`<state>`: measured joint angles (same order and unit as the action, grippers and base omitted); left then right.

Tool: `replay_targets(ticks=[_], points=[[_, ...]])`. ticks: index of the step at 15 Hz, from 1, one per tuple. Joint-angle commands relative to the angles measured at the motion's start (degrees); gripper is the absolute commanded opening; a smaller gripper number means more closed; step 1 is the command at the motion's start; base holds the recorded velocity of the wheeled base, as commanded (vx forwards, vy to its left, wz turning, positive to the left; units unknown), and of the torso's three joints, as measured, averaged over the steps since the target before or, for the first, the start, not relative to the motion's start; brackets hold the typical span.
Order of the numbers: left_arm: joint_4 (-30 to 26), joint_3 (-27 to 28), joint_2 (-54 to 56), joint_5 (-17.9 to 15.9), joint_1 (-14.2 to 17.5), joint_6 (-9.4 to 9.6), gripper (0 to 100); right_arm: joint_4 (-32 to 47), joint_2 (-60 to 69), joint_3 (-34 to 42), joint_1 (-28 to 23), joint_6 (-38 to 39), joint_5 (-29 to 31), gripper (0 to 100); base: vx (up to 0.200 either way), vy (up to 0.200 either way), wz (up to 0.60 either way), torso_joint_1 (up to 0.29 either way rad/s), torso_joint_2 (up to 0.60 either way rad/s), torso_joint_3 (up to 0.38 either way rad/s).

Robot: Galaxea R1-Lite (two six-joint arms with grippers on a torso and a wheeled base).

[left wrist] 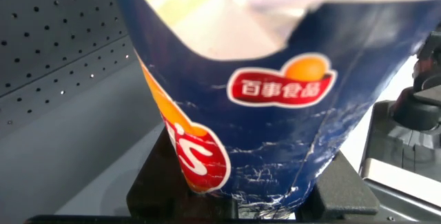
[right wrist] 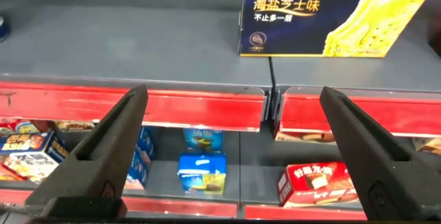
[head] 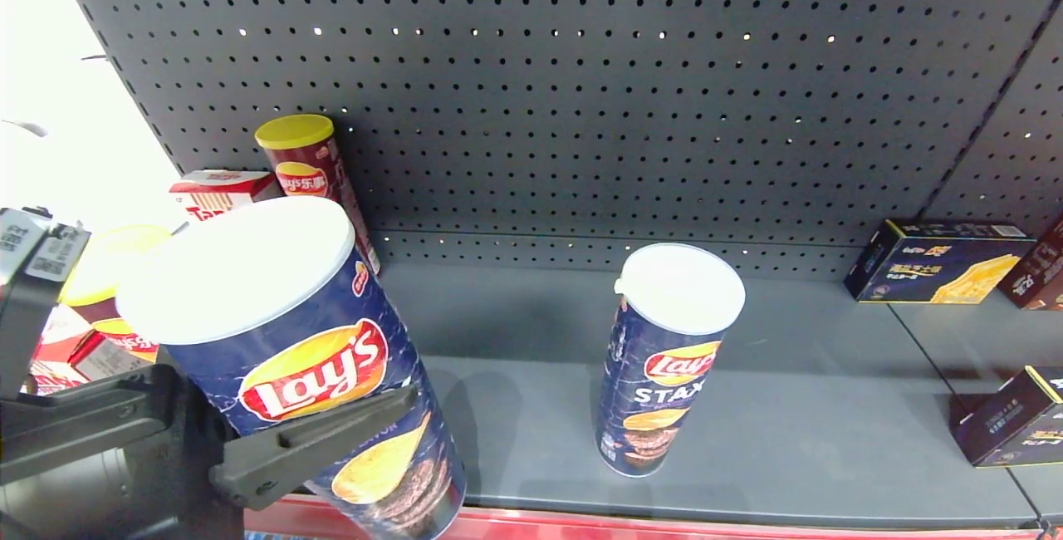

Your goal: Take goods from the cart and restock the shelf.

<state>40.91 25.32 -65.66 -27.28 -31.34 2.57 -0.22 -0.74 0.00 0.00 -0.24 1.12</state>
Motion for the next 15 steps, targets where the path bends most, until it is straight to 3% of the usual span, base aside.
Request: replay_targets(ticks=[1, 6, 10, 12, 13, 15], points=[[-0.13, 0.87, -0.26, 0.12, 0.05, -0.02, 0, -0.04, 0.48, 0.00, 0.00, -0.02, 0.02, 100, 0.000, 0.000, 0.00, 0.000, 0.00, 0.000], [-0.13, 8.43, -6.94, 0.48, -1.09, 0.33, 0, -0.04, 0.48, 0.00, 0.00, -0.02, 0.02, 100, 0.000, 0.000, 0.00, 0.000, 0.00, 0.000], [-7.51, 17.66, -12.30, 0.92, -2.50, 0.77, 0, -0.04, 0.48, 0.00, 0.00, -0.02, 0.02, 100, 0.000, 0.000, 0.00, 0.000, 0.00, 0.000], [-6.72, 17.31, -14.94, 1.62, -1.88, 3.05, 0, -0.04, 0.48, 0.00, 0.00, -0.02, 0.02, 100, 0.000, 0.000, 0.00, 0.000, 0.00, 0.000], [-6.28, 16.34, -15.90, 3.82, -1.97, 3.67, 0, -0.04, 0.48, 0.00, 0.00, -0.02, 0.02, 100, 0.000, 0.000, 0.00, 0.000, 0.00, 0.000], [-6.28, 16.60, -17.49, 2.94, -2.14, 3.76, 0, -0.04, 0.48, 0.00, 0.00, -0.02, 0.02, 100, 0.000, 0.000, 0.00, 0.000, 0.00, 0.000]])
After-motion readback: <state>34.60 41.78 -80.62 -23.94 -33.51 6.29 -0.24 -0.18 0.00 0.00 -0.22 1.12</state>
